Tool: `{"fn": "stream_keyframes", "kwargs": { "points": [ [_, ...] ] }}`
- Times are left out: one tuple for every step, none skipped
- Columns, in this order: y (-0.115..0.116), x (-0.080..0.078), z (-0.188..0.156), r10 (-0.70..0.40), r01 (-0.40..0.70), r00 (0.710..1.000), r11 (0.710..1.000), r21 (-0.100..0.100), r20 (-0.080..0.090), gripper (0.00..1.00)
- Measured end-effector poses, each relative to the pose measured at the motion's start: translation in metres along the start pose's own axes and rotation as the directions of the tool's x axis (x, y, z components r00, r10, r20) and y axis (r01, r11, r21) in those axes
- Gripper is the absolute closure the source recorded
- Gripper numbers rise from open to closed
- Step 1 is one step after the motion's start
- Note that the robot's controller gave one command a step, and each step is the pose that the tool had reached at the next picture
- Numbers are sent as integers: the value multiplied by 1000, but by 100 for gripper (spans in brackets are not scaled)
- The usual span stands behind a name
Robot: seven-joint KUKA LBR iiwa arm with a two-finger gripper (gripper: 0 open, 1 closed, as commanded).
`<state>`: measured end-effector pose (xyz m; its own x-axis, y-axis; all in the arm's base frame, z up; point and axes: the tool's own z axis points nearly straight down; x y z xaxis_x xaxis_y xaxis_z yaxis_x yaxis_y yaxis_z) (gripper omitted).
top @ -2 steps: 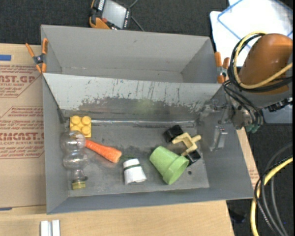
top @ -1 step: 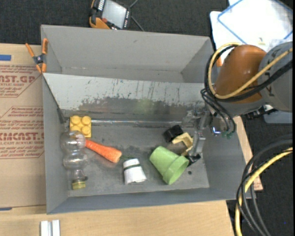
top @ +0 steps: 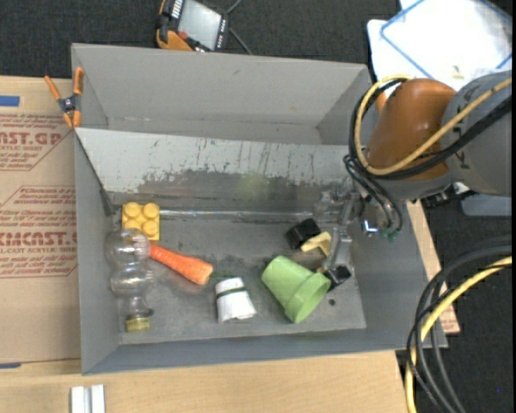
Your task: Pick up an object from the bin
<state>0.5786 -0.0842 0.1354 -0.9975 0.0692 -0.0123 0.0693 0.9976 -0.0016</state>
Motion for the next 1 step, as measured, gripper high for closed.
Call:
{"fn": "stream_keyframes", "kwargs": {
  "points": [
    [3, -3, 42, -195, 195, 981, 981, -1, 0, 0]
  ]
}}
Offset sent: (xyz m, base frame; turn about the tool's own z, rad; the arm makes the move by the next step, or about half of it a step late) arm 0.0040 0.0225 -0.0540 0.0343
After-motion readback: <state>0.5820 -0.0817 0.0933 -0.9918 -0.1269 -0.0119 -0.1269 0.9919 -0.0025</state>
